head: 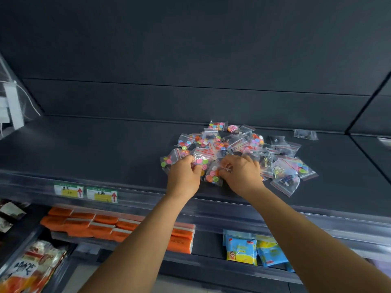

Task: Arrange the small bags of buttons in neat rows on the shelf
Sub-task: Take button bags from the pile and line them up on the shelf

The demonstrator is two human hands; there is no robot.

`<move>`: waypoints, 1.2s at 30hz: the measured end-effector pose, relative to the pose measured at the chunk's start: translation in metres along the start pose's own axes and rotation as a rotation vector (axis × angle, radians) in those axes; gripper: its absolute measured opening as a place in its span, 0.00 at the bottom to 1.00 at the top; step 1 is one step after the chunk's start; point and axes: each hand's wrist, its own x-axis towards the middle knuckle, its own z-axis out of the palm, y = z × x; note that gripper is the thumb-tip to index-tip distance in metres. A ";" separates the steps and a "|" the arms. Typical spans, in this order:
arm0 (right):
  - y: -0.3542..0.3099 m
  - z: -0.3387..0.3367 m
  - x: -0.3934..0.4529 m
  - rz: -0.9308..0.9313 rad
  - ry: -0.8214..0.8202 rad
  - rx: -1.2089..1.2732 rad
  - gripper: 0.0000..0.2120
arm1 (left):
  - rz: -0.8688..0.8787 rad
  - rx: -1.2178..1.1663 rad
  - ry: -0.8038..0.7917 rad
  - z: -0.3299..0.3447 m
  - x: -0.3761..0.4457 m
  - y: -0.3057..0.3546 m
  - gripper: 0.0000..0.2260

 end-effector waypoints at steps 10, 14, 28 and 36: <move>0.002 -0.037 -0.018 0.179 0.129 0.659 0.05 | 0.103 -0.179 -0.023 -0.001 -0.006 0.037 0.12; 0.030 -0.059 -0.035 0.280 0.214 0.749 0.06 | 0.159 -0.284 -0.119 0.018 -0.015 0.066 0.13; 0.216 -0.158 -0.124 0.517 0.529 0.774 0.07 | 0.263 -0.355 -0.378 0.161 -0.079 0.222 0.03; 0.342 -0.224 -0.174 0.547 0.525 0.700 0.05 | 0.228 -0.419 -0.465 0.258 -0.132 0.334 0.03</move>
